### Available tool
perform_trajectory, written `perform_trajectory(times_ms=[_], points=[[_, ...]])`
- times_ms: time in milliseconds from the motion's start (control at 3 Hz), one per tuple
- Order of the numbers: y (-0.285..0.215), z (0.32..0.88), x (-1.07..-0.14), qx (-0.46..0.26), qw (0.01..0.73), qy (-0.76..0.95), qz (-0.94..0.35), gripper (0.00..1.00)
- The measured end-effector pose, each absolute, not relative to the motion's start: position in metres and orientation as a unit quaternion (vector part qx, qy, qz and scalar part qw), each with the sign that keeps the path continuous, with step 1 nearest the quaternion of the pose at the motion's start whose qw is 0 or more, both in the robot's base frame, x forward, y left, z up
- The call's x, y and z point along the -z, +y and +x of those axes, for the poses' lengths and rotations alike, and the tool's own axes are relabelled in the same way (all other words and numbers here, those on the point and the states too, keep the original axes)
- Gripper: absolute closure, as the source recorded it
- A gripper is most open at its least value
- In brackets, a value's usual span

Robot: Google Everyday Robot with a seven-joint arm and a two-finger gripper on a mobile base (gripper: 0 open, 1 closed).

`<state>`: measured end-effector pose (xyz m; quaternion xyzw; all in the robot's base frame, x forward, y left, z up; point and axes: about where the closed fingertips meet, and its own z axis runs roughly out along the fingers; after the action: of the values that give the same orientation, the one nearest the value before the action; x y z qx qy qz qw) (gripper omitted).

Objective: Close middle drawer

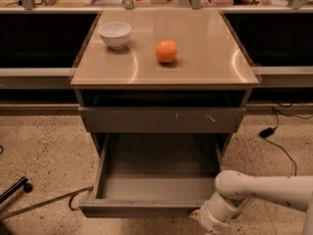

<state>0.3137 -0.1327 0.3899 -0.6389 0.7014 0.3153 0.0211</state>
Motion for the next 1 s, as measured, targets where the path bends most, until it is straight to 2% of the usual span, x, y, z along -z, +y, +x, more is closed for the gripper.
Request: perform_trajectory(times_ms=[667, 1000], points=[[-0.102, 0.388, -0.39, -0.28, 0.038, 0.689, -0.668, 0.0], [-0.102, 0.388, -0.39, -0.279, 0.038, 0.689, -0.668, 0.0]])
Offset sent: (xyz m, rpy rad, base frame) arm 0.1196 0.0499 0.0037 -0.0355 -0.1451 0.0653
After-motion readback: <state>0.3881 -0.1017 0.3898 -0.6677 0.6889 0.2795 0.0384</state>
